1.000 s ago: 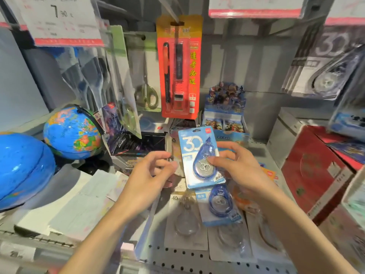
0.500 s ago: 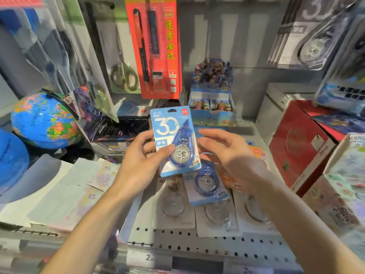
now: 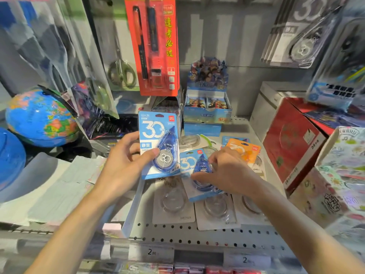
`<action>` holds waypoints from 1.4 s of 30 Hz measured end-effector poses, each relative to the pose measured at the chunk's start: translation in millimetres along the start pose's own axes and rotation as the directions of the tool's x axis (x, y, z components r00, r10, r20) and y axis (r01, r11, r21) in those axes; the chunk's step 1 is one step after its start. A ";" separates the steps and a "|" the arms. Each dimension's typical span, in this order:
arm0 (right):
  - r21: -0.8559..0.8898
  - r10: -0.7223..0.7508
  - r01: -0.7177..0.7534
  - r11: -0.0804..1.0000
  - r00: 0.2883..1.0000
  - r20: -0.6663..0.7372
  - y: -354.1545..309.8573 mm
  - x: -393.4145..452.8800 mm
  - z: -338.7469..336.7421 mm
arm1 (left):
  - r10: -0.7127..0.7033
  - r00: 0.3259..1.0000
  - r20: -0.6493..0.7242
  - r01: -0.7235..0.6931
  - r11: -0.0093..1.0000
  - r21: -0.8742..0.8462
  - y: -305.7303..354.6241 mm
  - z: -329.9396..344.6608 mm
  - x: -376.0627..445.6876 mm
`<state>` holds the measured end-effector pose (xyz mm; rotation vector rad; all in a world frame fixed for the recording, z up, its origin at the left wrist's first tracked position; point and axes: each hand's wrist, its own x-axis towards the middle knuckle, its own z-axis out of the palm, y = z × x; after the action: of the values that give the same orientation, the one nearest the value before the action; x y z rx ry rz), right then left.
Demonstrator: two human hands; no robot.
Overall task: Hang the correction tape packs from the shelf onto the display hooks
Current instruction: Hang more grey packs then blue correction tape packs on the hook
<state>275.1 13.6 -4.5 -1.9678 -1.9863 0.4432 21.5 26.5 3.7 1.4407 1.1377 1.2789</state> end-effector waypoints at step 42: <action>0.672 -0.024 0.293 0.680 0.925 -0.380 64.1 -57.4 -176.4 | 0.341 0.939 0.039 -0.331 0.931 -0.156 82.7 104.1 -8.3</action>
<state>408.9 -43.0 127.6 -1.2440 -1.4197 0.6588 131.3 -1.8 73.5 1.5984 0.7542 1.5049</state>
